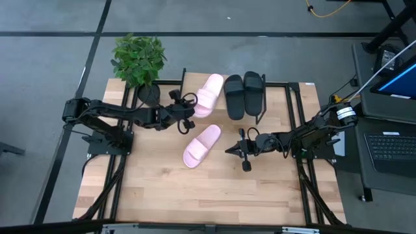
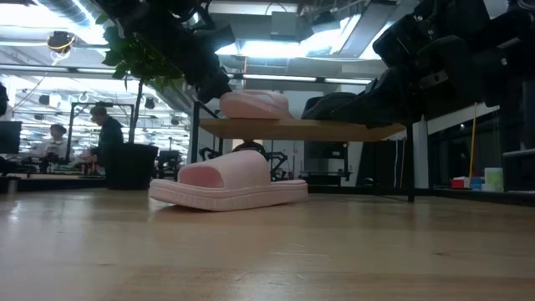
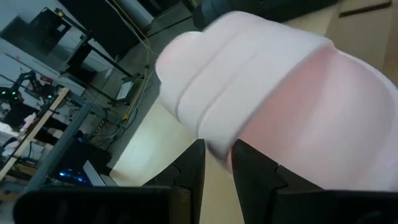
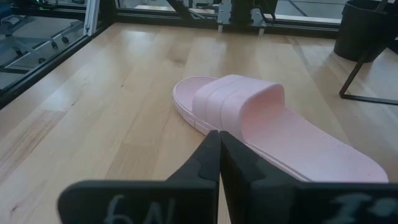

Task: Pick and place slides into the shelf
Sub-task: Put the left pink slide on the shelf

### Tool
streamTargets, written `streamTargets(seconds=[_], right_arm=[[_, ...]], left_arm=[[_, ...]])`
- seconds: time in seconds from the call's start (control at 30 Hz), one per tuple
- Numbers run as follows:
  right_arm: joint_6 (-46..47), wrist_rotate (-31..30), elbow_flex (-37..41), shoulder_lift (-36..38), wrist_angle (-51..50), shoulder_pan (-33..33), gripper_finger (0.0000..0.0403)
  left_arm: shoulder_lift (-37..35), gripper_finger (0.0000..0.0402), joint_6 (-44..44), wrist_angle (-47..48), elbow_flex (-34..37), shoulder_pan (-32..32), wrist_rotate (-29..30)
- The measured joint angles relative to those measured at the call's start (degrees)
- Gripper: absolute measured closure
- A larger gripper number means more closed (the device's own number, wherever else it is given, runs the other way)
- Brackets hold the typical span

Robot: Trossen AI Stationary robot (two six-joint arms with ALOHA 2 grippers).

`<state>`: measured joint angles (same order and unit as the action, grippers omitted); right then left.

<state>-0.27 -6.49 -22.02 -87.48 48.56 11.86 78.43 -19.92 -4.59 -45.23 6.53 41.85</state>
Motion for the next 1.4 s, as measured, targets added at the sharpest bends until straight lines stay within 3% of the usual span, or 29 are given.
streamTargets(seconds=[0.4,0.63,0.8,1.17,1.4], right_arm=[[0.0,0.0,0.0,0.0,0.0,0.0,0.0393],[0.0,0.0,0.0,0.0,0.0,0.0,0.0393],[0.0,0.0,0.0,0.0,0.0,0.0,0.0393],[0.0,0.0,0.0,0.0,0.0,0.0,0.0393],[0.1,0.0,0.0,0.0,0.0,0.0,0.0393]], left_arm=[[0.0,0.0334,0.3,-3.7,0.0,2.3,-4.3],[0.0,0.0393,0.3,-3.7,0.0,2.2,-4.7],[0.0,0.0397,0.3,-3.7,0.0,2.2,-1.5],[0.0,0.04,3.0,-3.7,0.0,-0.2,11.0],[0.0,0.0401,4.9,-9.6,0.0,-1.1,11.6]])
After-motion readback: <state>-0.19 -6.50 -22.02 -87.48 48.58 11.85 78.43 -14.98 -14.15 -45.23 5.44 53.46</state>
